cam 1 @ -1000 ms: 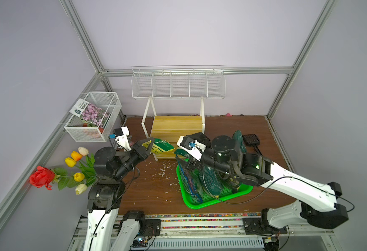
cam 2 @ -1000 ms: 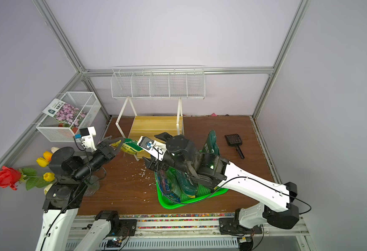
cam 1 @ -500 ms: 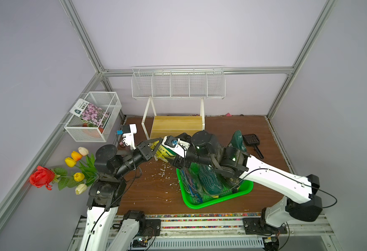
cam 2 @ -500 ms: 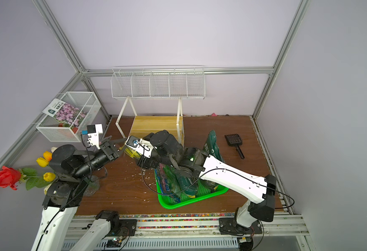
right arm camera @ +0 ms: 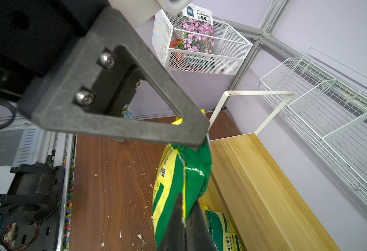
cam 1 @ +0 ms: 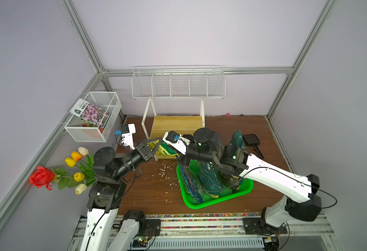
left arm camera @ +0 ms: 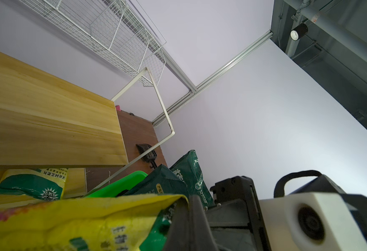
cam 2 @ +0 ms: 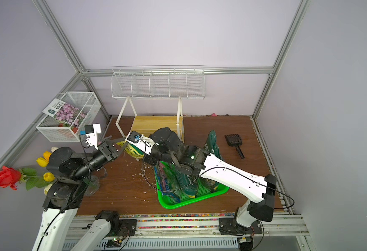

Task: Take down the fertilizer bag from the shelf
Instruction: Pick up the fertilizer bag from the shelf, then place the fertilizer bag in the storage box.

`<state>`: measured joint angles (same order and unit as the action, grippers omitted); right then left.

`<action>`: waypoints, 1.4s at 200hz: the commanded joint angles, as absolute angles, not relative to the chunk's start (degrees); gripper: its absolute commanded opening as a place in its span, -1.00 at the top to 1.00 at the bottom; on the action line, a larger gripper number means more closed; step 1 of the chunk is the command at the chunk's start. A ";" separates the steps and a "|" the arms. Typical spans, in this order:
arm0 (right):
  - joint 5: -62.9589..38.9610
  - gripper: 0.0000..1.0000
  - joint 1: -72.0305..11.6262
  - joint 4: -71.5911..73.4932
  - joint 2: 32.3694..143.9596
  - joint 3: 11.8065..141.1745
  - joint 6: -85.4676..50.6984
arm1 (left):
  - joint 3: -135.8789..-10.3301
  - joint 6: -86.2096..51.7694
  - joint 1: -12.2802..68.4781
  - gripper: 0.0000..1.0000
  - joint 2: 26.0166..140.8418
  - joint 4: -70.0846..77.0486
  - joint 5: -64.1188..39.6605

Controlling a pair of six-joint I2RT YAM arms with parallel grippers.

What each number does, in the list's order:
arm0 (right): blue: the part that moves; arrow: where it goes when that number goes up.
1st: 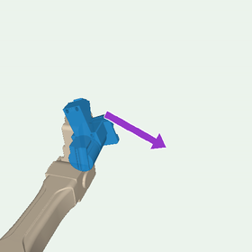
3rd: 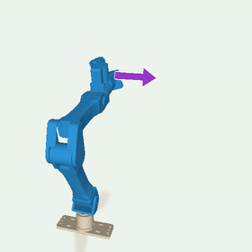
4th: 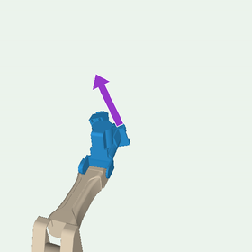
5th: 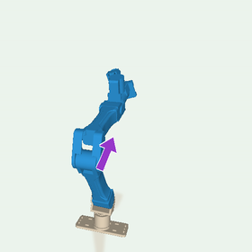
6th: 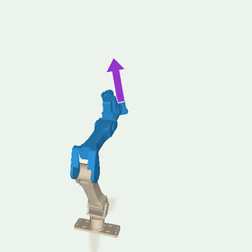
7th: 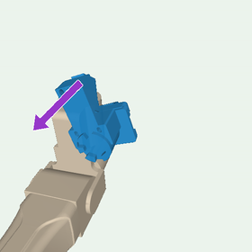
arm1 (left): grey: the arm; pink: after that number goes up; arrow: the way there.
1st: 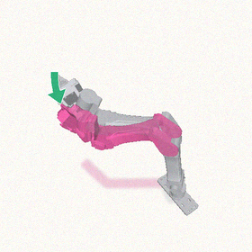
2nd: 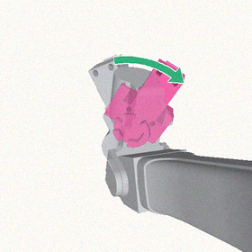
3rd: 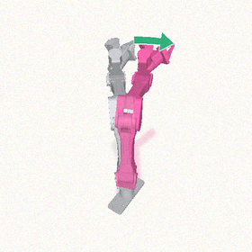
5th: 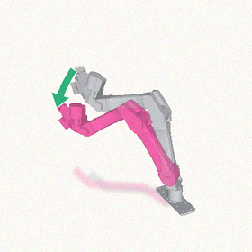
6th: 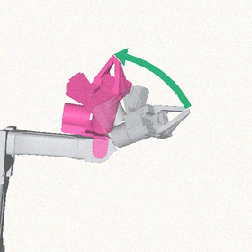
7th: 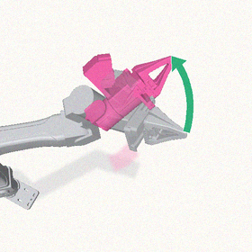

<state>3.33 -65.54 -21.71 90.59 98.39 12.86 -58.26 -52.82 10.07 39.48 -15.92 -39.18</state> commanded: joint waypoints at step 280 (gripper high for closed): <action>49.82 1.00 -66.97 -49.20 64.09 87.59 -6.29 | -48.62 -45.01 14.34 -0.99 45.88 -13.55 -23.83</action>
<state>46.81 -66.87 -44.62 64.88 88.14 2.44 -48.93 -45.71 13.50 45.50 -14.17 -24.62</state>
